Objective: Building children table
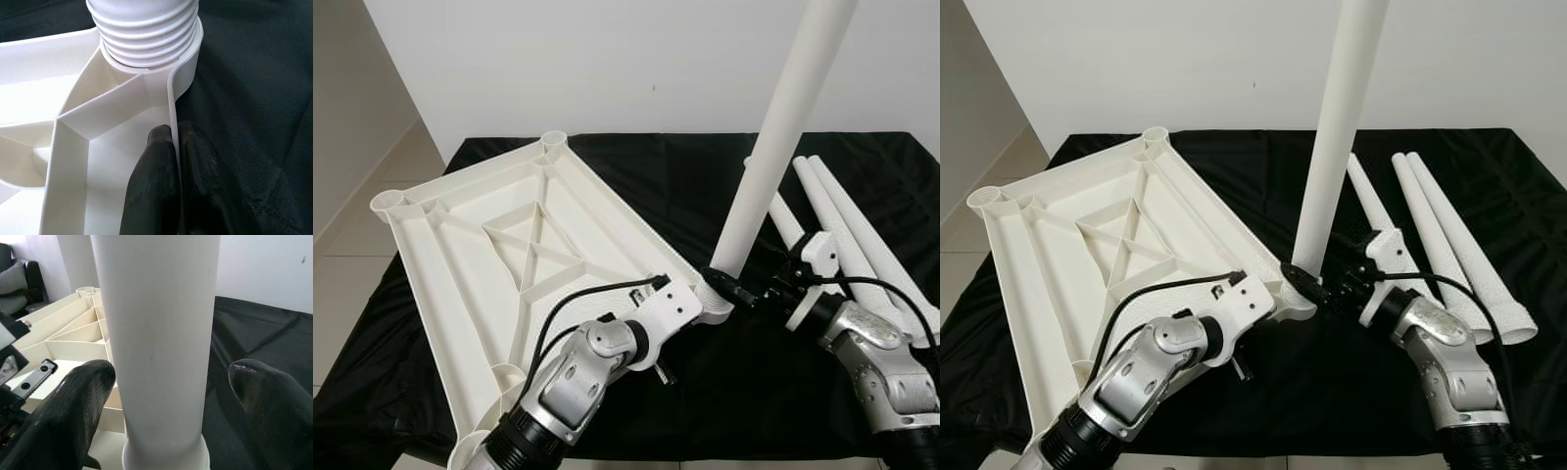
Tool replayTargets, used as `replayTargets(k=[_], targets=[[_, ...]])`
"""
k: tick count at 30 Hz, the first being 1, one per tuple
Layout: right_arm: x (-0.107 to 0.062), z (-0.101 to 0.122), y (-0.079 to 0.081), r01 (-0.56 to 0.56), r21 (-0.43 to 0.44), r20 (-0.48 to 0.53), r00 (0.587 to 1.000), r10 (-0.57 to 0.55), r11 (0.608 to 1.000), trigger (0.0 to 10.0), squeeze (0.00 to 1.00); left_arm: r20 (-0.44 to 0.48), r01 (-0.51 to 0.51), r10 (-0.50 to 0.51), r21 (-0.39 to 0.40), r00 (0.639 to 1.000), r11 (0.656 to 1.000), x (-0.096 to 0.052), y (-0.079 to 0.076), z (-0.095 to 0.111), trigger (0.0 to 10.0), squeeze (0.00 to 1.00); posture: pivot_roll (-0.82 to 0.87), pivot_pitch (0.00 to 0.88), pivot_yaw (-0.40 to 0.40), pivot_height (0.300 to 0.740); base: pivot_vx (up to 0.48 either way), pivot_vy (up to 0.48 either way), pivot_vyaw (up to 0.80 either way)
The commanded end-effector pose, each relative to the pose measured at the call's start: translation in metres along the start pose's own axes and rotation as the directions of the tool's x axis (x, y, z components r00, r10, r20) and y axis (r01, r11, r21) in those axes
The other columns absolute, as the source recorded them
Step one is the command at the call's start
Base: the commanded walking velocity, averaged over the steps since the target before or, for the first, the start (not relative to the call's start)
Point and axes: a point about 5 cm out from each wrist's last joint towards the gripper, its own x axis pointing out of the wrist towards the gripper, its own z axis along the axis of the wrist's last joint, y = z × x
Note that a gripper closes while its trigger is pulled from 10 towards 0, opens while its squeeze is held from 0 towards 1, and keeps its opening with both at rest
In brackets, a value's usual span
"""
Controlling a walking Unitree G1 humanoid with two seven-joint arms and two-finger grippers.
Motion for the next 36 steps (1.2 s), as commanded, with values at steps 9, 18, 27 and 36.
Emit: replayTargets(k=[9,18,27,36], targets=[[0.018,-0.006,0.004,-0.085,0.004,-0.002,0.996,0.085,0.996,10.0,0.00,0.008,0.010,-0.010,0.008,1.000,1.000,0.005,-0.005,-0.003,10.0,0.00,-0.09,0.071,0.010,0.740,0.000,0.000,0.00],[0.028,-0.012,0.003,-0.103,0.003,0.001,0.995,0.103,0.995,10.0,0.00,0.002,0.017,-0.017,0.010,1.000,1.000,0.004,-0.007,-0.004,10.0,0.00,-0.09,0.076,0.024,0.740,0.000,0.000,0.00],[0.027,-0.013,-0.003,-0.089,-0.007,0.000,0.996,0.089,0.996,10.0,0.00,-0.001,0.019,-0.019,0.011,1.000,1.000,0.004,-0.007,-0.004,10.0,0.00,-0.09,0.081,0.028,0.740,0.000,0.000,0.00],[0.021,-0.015,-0.009,-0.080,-0.021,-0.013,0.997,0.080,0.997,4.1,0.00,-0.017,0.013,-0.013,0.011,1.000,1.000,0.004,-0.005,-0.006,10.0,0.00,-0.10,0.086,0.035,0.740,0.000,0.000,0.00]])
